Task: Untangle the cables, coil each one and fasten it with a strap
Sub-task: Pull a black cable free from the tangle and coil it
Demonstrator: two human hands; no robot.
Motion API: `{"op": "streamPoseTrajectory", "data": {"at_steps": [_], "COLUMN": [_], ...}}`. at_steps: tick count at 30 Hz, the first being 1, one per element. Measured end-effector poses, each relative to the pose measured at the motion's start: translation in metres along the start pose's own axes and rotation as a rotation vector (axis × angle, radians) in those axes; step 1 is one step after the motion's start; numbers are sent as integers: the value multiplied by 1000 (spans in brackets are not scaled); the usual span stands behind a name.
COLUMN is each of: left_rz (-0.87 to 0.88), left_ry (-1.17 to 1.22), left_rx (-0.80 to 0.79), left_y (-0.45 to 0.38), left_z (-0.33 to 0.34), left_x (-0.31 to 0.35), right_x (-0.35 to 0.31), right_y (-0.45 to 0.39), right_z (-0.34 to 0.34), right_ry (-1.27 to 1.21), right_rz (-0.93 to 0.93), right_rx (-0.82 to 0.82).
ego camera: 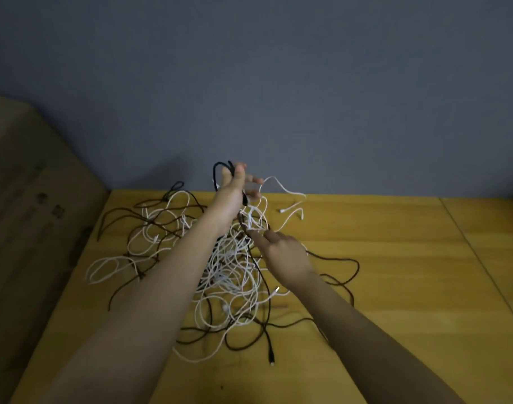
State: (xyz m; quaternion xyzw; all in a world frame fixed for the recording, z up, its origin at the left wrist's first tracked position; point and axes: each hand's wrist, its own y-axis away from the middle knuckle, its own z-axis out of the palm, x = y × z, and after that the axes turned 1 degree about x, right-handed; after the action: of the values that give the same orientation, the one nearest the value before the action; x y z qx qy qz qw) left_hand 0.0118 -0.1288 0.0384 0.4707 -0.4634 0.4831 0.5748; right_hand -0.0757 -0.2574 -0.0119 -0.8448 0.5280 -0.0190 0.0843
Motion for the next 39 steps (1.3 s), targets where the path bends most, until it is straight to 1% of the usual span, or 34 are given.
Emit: {"op": "streamPoseTrajectory", "data": {"at_steps": [2,4,6,7,9,12,13,15,17,18,19,21,22,24,27,29,30,32,33,35,37,39], "left_rz": [49,78,107,112,76,27,6,-22,-5,7,15,43,67,123,239,312,352,426,452,497,543,535], "left_ry": [-260,-537,-763,-798,-687,-520,-457,-341,-251,-199,-137,4,85,224,338,412,406,270,156,-133,-486,-776], "left_rx": [-99,-242,-312,-318,-336,-333,-354,-460,-606,-663,-700,-722,-707,-635,-446,-339,-283,-177,-145,-135,-159,-202], "left_y": [-1,-1,-3,-4,-6,-8,-7,-4,4,10,18,38,51,78,112,127,133,142,145,152,157,162], "left_z": [-2,-4,-6,-6,-3,0,0,3,9,14,19,28,32,40,52,60,64,69,70,67,59,50], "left_x": [-21,-45,-67,-78,-97,-123,-130,-140,-143,-143,-142,-141,-140,-138,-130,-122,-118,-113,-112,-116,-120,-122], "right_x": [5,18,37,48,70,101,111,127,138,139,138,124,112,85,48,31,26,18,16,14,14,18], "right_y": [7,7,1,-3,-10,-17,-18,-18,-18,-16,-13,0,10,36,75,101,114,138,148,163,171,177], "right_z": [4,9,14,18,29,56,66,87,105,113,119,129,132,136,140,141,141,136,131,119,105,87], "right_ry": [5,27,38,46,17,-136,-204,-357,-519,-562,-583,-679,-746,-802,-770,-759,-752,-653,-543,-314,-222,-226], "right_rz": [-129,-217,-199,-156,-52,36,55,132,298,372,419,444,435,371,255,222,202,144,105,12,-58,-56], "right_rx": [170,361,507,564,619,583,572,588,585,568,536,464,425,334,212,130,81,31,37,93,224,400]}}
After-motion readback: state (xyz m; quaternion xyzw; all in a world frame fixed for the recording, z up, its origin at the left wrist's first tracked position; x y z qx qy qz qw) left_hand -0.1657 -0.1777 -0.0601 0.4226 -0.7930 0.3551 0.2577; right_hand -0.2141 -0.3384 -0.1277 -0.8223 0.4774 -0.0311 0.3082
